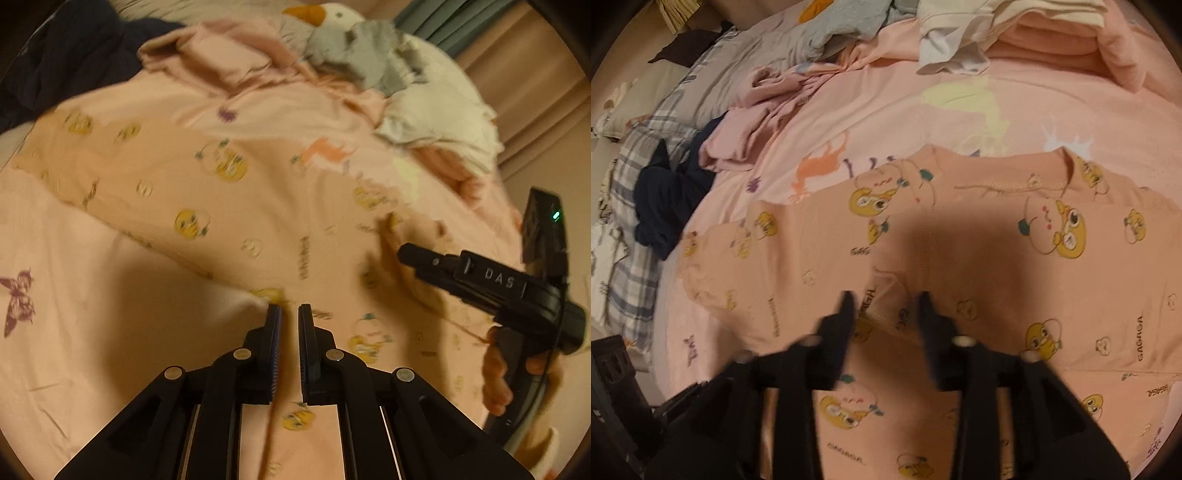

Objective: Fold small clothes

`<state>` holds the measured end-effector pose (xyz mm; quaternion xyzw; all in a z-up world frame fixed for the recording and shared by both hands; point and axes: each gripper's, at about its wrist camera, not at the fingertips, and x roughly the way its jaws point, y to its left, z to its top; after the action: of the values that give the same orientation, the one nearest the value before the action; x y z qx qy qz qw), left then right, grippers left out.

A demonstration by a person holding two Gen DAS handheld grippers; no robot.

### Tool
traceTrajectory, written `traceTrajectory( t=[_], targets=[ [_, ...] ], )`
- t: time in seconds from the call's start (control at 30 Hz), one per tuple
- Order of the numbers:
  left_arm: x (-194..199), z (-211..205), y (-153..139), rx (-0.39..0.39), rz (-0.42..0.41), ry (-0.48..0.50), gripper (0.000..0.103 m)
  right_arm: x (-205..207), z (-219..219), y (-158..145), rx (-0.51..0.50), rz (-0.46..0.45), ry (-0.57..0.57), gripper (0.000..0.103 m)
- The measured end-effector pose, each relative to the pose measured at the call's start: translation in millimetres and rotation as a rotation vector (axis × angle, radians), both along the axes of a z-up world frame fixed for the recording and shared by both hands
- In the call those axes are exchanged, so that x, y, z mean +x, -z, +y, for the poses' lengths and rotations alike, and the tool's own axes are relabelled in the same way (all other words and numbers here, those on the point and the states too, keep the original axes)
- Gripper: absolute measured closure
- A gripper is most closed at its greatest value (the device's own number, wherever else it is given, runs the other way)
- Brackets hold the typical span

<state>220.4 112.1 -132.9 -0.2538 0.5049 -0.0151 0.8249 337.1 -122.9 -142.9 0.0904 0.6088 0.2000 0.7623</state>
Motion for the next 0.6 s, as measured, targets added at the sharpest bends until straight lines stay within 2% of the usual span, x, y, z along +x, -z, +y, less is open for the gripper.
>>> traceTrajectory(
  t=[0.07,0.13,0.27,0.4,0.5,0.57,0.6],
  targets=[
    [2,-1,-13,-0.016,-0.019,0.021,0.079,-3,-8,-13,0.033,-0.023,-0.003,0.052],
    [4,-3,-24,-0.059,-0.052,0.005,0.052,-6,-18,-29,0.035,-0.055,-0.017,0.05],
    [12,-11,-38,-0.178,-0.132,-0.009,0.049,-21,-55,-66,-0.057,-0.172,-0.046,0.04],
    [45,-52,-17,-0.225,-0.091,0.049,0.046,-48,-114,-82,-0.21,-0.259,-0.016,0.038],
    [70,-85,10,-0.294,-0.02,0.106,0.046,-61,-166,-78,-0.18,-0.235,0.051,0.038],
    [85,-101,28,-0.32,0.017,0.118,0.046,-70,-195,-69,-0.161,-0.205,0.083,0.038],
    [91,-106,37,-0.316,0.034,0.104,0.046,-76,-211,-62,-0.183,-0.194,0.102,0.038]
  ],
)
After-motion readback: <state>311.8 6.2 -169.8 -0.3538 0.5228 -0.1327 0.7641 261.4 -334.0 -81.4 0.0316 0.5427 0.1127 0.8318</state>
